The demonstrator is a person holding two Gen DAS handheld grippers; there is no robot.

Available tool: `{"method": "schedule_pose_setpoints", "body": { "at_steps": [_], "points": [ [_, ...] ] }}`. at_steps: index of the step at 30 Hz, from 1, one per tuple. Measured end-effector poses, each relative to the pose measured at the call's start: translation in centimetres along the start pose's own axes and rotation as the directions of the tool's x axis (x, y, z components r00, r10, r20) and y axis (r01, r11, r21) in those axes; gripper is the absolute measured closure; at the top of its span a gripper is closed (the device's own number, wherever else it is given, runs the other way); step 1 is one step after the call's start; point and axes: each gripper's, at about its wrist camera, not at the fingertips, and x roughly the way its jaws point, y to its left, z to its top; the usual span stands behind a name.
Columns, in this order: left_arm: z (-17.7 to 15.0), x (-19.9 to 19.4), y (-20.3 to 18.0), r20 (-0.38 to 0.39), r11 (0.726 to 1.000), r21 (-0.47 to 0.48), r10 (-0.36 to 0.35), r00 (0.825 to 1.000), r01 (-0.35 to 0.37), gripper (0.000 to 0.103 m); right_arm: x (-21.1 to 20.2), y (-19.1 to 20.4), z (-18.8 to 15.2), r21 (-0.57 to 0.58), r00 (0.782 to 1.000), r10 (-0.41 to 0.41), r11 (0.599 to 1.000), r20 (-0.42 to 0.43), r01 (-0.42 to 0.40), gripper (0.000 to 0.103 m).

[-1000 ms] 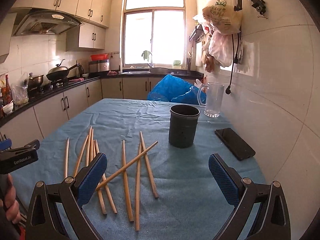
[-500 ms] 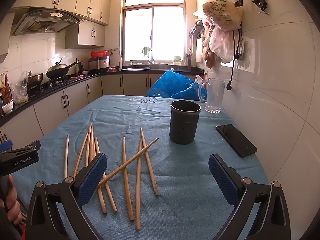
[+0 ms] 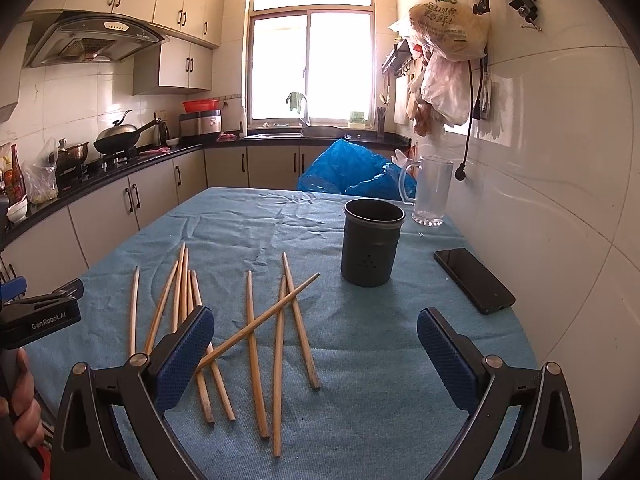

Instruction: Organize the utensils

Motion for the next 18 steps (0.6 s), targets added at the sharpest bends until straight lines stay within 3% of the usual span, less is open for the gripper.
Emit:
{"method": "schedule_pose_setpoints", "body": {
  "at_steps": [18],
  "points": [
    [-0.30,0.27,0.17,-0.005,1.000,0.001,0.002,1.000,-0.002,0.000,0.44,-0.22,-0.27,0.021,1.000,0.011,1.000,-0.029,-0.011,0.000]
  ]
}}
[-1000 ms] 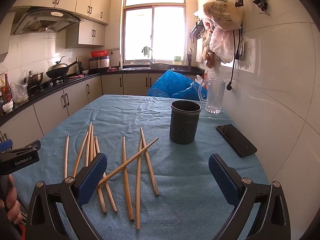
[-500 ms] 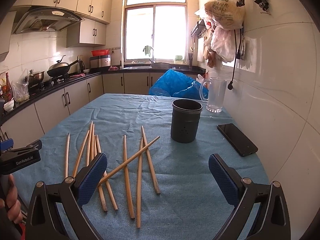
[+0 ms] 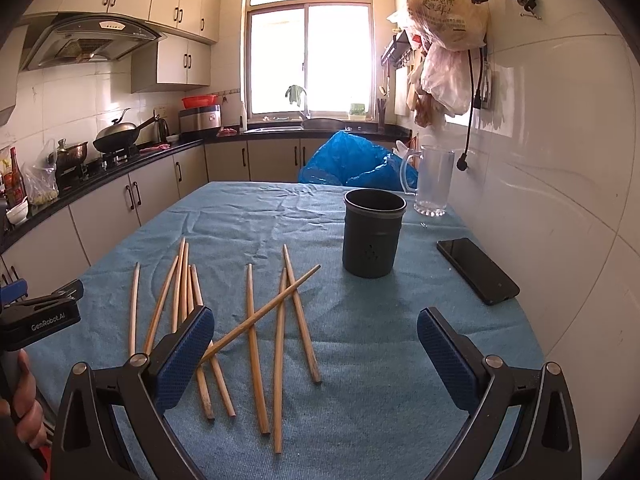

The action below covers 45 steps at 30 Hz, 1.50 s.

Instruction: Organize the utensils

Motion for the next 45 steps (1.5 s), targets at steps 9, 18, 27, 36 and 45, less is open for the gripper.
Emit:
{"method": "schedule_pose_setpoints", "body": {
  "at_steps": [9,18,27,36,45],
  "points": [
    [0.4,0.8,0.7,-0.042,1.000,-0.011,-0.024,0.999,0.024,0.000,0.2,-0.7,0.3,0.028,0.999,0.031,0.999,-0.013,-0.031,0.000],
    [1.0,1.8,1.2,-0.101,0.999,-0.007,-0.050,0.994,0.049,0.000,2.0,-1.7,2.1,0.060,0.973,0.197,0.980,-0.120,-0.191,0.002],
    [2.1,4.3,2.1,-0.229,0.989,-0.034,-0.150,0.962,0.146,0.000,9.0,-2.6,5.1,0.295,0.855,0.391,0.908,-0.341,-0.298,0.049],
    [3.6,6.9,3.1,-0.337,0.964,-0.117,-0.264,0.904,0.238,0.002,15.8,-1.5,4.4,0.440,0.748,0.444,0.869,-0.493,-0.226,0.069],
    [3.8,7.3,2.4,-0.340,0.967,-0.083,-0.256,0.905,0.242,0.002,19.8,-1.6,4.1,0.455,0.738,0.374,0.885,-0.562,-0.102,0.076]
  ]
}}
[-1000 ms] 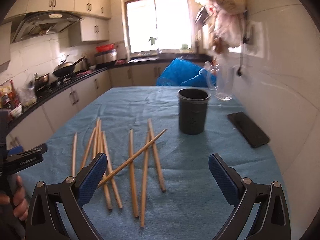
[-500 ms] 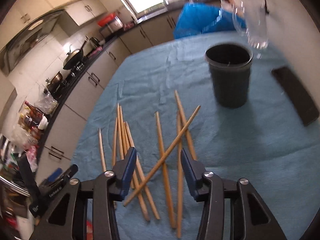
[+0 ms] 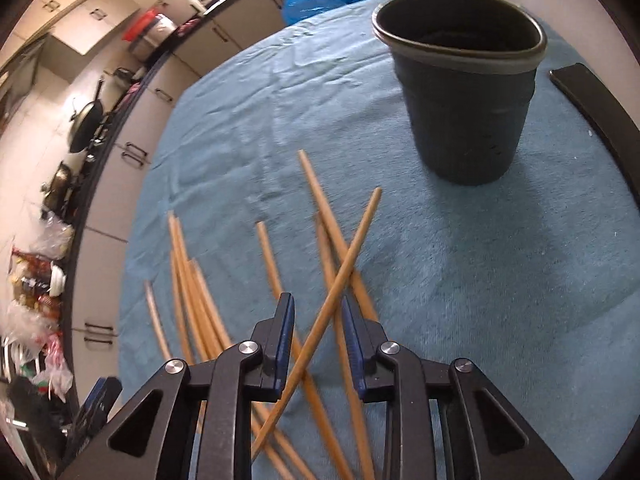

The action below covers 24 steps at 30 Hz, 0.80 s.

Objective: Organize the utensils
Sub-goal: 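Lower the right gripper onto a wooden chopstick and close on it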

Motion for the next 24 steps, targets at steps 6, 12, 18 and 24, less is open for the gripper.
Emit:
{"method": "schedule_pose_setpoints", "body": {
  "at_steps": [6,12,18,24],
  "points": [
    [1.1,1.4,0.4,-0.034,1.000,-0.003,-0.013,0.999,0.013,0.002,0.8,-0.4,1.0,0.015,0.999,-0.035,0.999,-0.001,0.035,0.077],
    [3.0,3.4,-0.1,-0.119,0.997,-0.022,-0.070,0.990,0.068,0.005,2.0,0.2,2.2,-0.022,0.996,-0.086,0.996,-0.013,0.086,0.083],
    [4.7,5.8,-1.4,-0.202,0.995,-0.038,-0.094,0.975,0.088,0.022,2.5,0.9,2.7,-0.068,0.996,-0.092,0.994,-0.019,0.090,0.093],
    [6.0,7.8,-1.8,-0.263,0.992,-0.079,-0.120,0.957,0.102,0.039,0.9,1.7,2.6,-0.103,0.998,-0.035,0.994,0.049,0.040,0.095]
  ]
}}
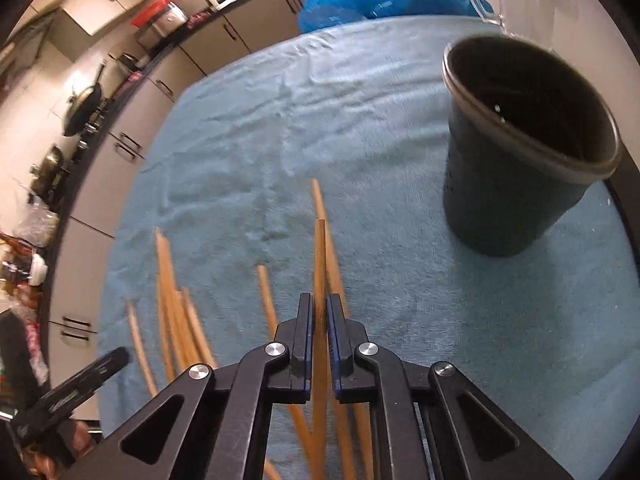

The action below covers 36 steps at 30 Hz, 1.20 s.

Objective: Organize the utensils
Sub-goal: 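Lower the right gripper onto a wooden chopstick and close on it, then lift the chopstick upright with the right gripper toward the grey cup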

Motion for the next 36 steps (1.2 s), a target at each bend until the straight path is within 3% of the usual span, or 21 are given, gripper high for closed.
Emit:
{"method": "schedule_pose_setpoints", "body": {
  "at_steps": [6,7,11,13,19,23,29,36],
  "points": [
    [1.7,1.4,-0.5,-0.014,0.999,-0.030,0.035,0.999,-0.035,0.047,-2.1,0.8,-0.4,-0.031,0.997,0.044,0.999,0.060,-0.042,0.095],
    [1.9,1.5,-0.6,-0.014,0.998,-0.031,0.046,0.999,-0.047,0.055,-2.4,0.9,-0.5,-0.037,0.997,0.050,0.998,0.067,-0.048,0.095],
    [2.9,2.2,-1.9,0.005,0.996,0.004,0.090,0.996,-0.090,0.070,-3.3,1.2,-0.8,-0.058,0.994,0.074,0.996,0.079,-0.069,0.095],
    [3.2,2.3,-2.1,0.017,0.992,0.009,0.129,0.991,-0.130,0.093,-3.6,1.5,-0.9,-0.071,0.993,0.079,0.995,0.089,-0.073,0.095],
    [2.5,1.8,-1.9,0.056,0.996,0.028,0.082,0.995,-0.084,0.096,-5.5,2.1,-1.4,-0.114,0.986,0.092,0.991,0.142,-0.076,0.095],
    [1.2,-1.4,-1.9,0.140,0.998,0.053,0.035,0.990,-0.043,0.096,-7.4,2.8,-2.0,-0.150,0.974,0.105,0.986,0.200,-0.076,0.095],
    [-0.3,-7.7,-3.3,0.282,0.994,0.109,-0.034,0.959,0.003,0.096,-11.3,4.4,-3.3,-0.218,0.934,0.133,0.974,0.330,-0.062,0.095],
    [-1.9,-12.3,-4.6,0.387,0.989,0.149,-0.071,0.919,0.014,0.096,-14.7,5.5,-4.8,-0.264,0.889,0.144,0.964,0.434,-0.027,0.095]
  ]
}}
